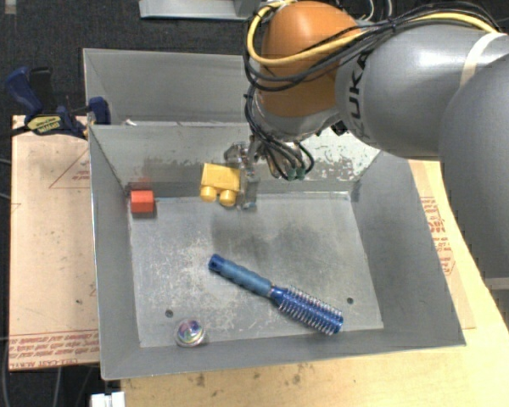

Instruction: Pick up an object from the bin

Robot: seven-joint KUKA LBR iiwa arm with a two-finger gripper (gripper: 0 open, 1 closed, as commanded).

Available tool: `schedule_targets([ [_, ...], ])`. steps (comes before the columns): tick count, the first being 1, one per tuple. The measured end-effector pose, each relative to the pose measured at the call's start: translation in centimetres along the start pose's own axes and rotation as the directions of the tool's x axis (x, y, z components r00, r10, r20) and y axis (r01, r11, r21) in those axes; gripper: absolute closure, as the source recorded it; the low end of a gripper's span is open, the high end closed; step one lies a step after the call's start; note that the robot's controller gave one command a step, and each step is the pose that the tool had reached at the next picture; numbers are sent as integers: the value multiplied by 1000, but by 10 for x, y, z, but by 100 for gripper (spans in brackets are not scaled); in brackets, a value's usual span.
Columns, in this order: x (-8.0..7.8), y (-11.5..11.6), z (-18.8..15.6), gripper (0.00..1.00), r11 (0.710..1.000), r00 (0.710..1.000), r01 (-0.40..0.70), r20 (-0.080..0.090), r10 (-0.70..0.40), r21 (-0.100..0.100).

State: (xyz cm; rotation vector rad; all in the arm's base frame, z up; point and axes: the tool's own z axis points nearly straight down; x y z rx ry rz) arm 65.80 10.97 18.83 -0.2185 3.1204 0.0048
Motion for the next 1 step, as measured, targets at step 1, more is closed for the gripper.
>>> schedule_targets([
  [1,20,-39,-216,100,994,994,110,0,-110,3],
])
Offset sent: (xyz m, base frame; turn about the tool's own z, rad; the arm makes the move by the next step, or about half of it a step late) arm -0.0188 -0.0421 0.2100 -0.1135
